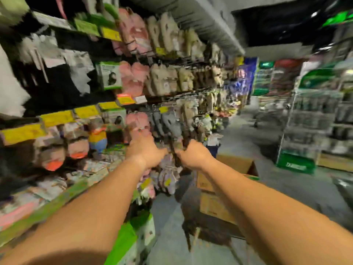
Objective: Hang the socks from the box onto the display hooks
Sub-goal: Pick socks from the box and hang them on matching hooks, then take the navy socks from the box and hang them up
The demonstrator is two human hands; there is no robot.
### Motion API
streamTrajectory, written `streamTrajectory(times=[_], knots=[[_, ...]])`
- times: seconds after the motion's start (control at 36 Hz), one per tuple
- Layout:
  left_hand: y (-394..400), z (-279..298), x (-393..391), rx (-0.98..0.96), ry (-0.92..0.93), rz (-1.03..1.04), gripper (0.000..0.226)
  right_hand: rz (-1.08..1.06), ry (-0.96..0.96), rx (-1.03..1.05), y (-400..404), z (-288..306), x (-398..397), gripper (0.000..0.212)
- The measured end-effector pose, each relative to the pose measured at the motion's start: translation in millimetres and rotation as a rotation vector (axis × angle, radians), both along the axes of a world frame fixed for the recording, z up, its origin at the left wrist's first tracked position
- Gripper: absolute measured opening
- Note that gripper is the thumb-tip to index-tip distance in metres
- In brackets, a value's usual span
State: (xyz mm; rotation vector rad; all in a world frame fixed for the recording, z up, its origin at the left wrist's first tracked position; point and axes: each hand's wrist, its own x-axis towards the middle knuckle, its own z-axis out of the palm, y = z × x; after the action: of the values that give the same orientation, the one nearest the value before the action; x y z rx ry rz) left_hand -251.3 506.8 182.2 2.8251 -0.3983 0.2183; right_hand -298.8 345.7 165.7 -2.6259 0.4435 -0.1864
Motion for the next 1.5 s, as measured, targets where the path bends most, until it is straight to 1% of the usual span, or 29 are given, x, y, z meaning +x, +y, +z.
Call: streamTrajectory(times=[0.08, 0.14, 0.22, 0.31, 0.39, 0.47, 0.61, 0.75, 0.86, 0.92, 1.0, 1.11, 1.25, 1.28, 1.31, 1.33, 1.39, 1.42, 1.47, 1.5], knots=[[-72.9, -23.0, 6.2, 0.014, 0.044, -0.131, 0.073, -0.115, 0.028, 0.006, -70.9, -19.9, -7.8, 0.069], [-108.6, -37.6, 16.4, 0.025, 0.077, -0.183, 0.072, -0.192, 0.025, 0.03, -103.5, -29.3, -10.0, 0.069], [-147.7, -57.1, 35.7, 0.016, 0.138, -0.233, 0.07, -0.242, 0.049, 0.039, -134.7, -37.5, -8.4, 0.062], [-177.4, -74.5, 64.5, 0.032, 0.171, -0.265, 0.07, -0.249, 0.07, 0.039, -159.6, -52.5, 8.3, 0.058], [-203.6, -91.1, 101.6, 0.05, 0.182, -0.269, 0.074, -0.278, 0.098, 0.036, -181.0, -68.7, 38.3, 0.065], [-224.6, -109.5, 142.8, 0.053, 0.219, -0.279, 0.078, -0.287, 0.118, 0.048, -197.8, -82.6, 71.1, 0.063], [-254.1, -139.1, 215.7, 0.03, 0.309, -0.292, 0.072, -0.364, 0.129, 0.135, -227.7, -112.7, 131.7, 0.062], [-288.2, -166.2, 274.5, -0.002, 0.402, -0.291, 0.066, -0.397, 0.172, 0.171, -261.2, -142.6, 181.3, 0.06], [-322.7, -184.5, 310.8, -0.028, 0.486, -0.309, 0.071, -0.418, 0.206, 0.247, -289.9, -166.1, 223.8, 0.058], [-342.8, -193.6, 330.1, -0.035, 0.49, -0.304, 0.069, -0.41, 0.212, 0.3, -304.1, -177.9, 246.8, 0.056], [-370.8, -210.1, 356.1, -0.09, 0.522, -0.265, 0.075, -0.401, 0.196, 0.39, -325.1, -200.6, 281.9, 0.057], [-408.0, -237.8, 388.3, -0.201, 0.613, -0.202, 0.081, -0.466, 0.164, 0.5, -355.9, -228.4, 323.6, 0.053], [-446.8, -263.3, 418.6, -0.364, 0.728, -0.16, 0.073, -0.539, 0.098, 0.685, -383.7, -257.6, 368.7, 0.055], [-453.1, -270.6, 424.7, -0.399, 0.755, -0.151, 0.071, -0.552, 0.078, 0.72, -387.4, -261.6, 375.8, 0.048], [-458.8, -275.3, 429.3, -0.438, 0.78, -0.15, 0.069, -0.553, 0.068, 0.736, -390.0, -264.8, 382.3, 0.037], [-463.5, -280.3, 433.8, -0.485, 0.812, -0.15, 0.063, -0.547, 0.063, 0.736, -391.9, -267.1, 387.8, 0.029], [-471.5, -287.8, 441.5, -0.542, 0.87, -0.156, 0.046, -0.54, 0.038, 0.757, -393.2, -270.9, 397.6, 0.027], [-475.4, -292.4, 444.5, -0.565, 0.881, -0.152, 0.043, -0.539, 0.023, 0.764, -394.1, -273.8, 402.1, 0.029], [-481.2, -303.5, 449.0, -0.598, 0.925, -0.12, 0.047, -0.548, 0.012, 0.777, -393.0, -278.7, 408.4, 0.031], [-484.9, -318.9, 455.0, -0.608, 0.945, -0.101, 0.055, -0.559, 0.009, 0.787, -392.4, -280.7, 410.4, 0.031]])
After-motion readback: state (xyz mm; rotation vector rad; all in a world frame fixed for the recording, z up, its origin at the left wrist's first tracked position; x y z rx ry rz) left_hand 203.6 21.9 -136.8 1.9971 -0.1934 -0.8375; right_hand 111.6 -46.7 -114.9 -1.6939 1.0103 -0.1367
